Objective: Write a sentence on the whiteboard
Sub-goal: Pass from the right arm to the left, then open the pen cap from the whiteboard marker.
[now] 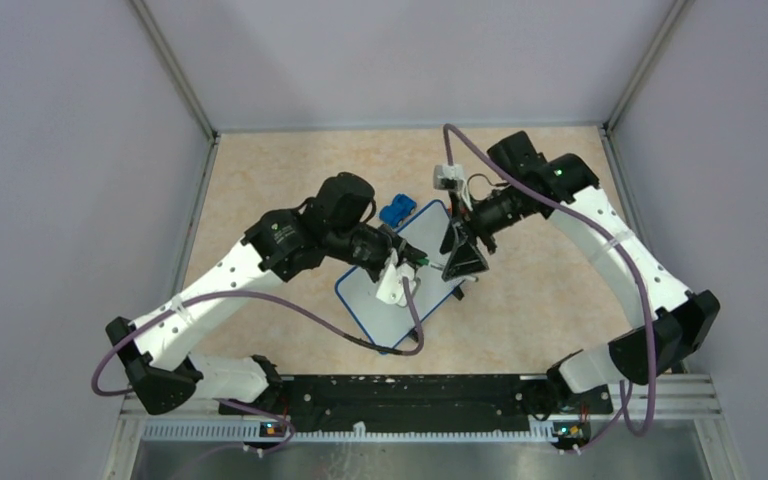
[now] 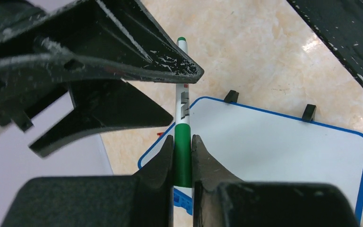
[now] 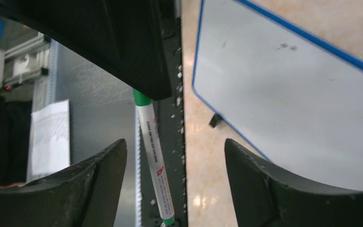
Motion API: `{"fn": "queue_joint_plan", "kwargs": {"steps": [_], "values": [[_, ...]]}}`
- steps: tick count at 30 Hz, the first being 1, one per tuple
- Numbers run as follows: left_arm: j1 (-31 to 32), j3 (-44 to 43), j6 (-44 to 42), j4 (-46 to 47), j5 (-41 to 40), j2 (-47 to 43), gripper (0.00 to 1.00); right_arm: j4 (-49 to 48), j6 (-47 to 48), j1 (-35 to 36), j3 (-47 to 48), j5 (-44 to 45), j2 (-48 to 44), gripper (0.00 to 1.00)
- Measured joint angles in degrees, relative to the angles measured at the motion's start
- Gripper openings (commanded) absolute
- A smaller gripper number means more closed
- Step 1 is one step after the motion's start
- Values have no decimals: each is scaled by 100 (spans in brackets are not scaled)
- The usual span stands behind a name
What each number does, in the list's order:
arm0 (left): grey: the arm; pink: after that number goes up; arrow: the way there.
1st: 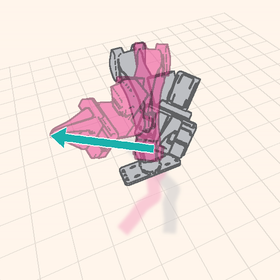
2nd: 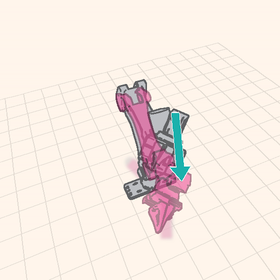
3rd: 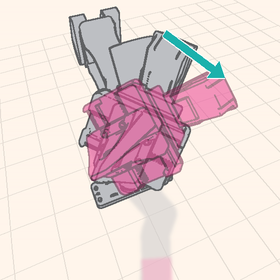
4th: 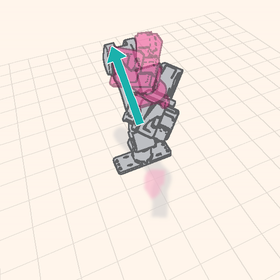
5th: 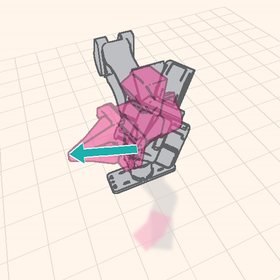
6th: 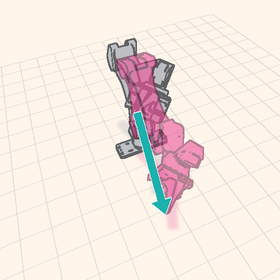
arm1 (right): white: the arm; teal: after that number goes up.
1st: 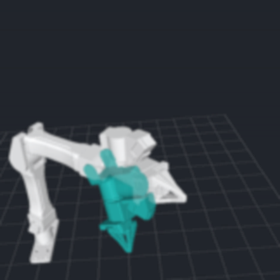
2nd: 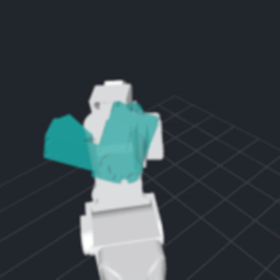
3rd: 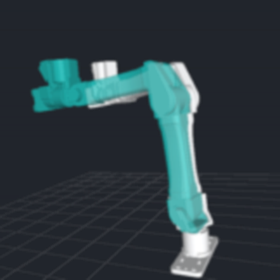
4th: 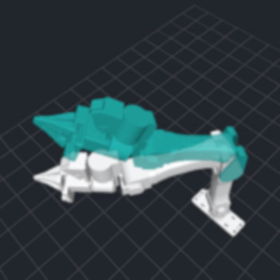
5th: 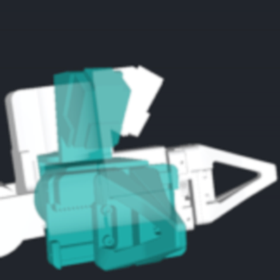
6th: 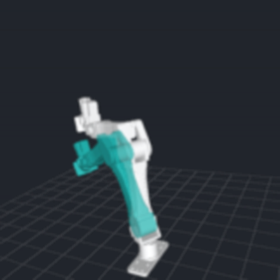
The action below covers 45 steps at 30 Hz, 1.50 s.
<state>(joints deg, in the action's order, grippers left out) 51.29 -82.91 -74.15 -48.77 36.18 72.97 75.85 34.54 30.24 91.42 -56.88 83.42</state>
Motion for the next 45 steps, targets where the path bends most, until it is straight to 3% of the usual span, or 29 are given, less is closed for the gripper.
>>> {"fn": "queue_joint_plan", "kwargs": {"steps": [2, 7, 12, 19, 27, 37, 45], "values": [[-133, 0, 385, 190, 33, 0, 0, -553, -511, -212, -181, 26, -188, 90], [-981, 0, 1641, 643, 382, 7, 0, -1781, -1572, -1172, -442, -42, -688, 91], [-1784, 59, 3112, 1331, 756, 7, 0, -2402, -2326, -1729, -444, -404, -435, 91], [-2323, -105, 4975, 1676, 1298, 313, 0, -3644, -3696, -1853, -999, -501, -243, 93], [-2651, -398, 6258, 1705, 1773, 767, 0, -5191, -5069, -1853, -1335, -745, -376, 94], [-2726, 289, 7637, 2859, 2756, 682, 0, -8212, -7125, -1814, -2092, -1624, -560, 77], [-2745, 382, 8332, 3501, 3003, 682, 0, -8555, -7410, -1438, -2138, -1768, -535, 70]]}}
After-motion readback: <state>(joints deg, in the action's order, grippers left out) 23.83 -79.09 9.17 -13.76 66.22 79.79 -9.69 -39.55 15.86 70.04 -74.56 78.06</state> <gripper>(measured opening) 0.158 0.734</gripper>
